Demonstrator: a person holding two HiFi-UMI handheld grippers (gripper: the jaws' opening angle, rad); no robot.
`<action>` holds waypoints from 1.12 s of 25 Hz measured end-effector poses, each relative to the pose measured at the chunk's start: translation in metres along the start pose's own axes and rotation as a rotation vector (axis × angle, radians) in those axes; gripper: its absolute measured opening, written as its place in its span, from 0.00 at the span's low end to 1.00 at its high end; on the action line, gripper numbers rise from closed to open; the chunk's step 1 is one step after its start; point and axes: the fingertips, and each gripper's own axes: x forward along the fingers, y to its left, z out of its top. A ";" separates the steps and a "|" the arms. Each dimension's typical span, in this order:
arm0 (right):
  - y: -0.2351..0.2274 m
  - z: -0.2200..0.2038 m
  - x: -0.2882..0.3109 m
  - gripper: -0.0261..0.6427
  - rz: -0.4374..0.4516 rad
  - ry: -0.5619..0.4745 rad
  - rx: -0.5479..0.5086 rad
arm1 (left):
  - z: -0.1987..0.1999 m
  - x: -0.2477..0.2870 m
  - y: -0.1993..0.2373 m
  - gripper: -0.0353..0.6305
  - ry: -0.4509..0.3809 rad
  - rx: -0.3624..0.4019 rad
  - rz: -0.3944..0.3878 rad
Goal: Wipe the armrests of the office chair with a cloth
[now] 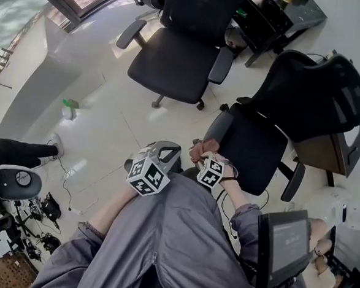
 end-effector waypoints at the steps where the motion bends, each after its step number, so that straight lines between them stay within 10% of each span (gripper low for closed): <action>1: -0.002 0.004 -0.003 0.11 0.006 -0.009 -0.021 | 0.002 0.002 0.001 0.08 0.001 -0.002 0.002; 19: -0.237 -0.022 -0.022 0.11 -0.293 0.059 0.100 | 0.006 0.005 0.026 0.08 0.064 -0.079 0.120; 28: -0.237 -0.026 -0.011 0.11 -0.289 0.063 0.128 | 0.006 0.008 0.020 0.08 0.072 -0.094 0.139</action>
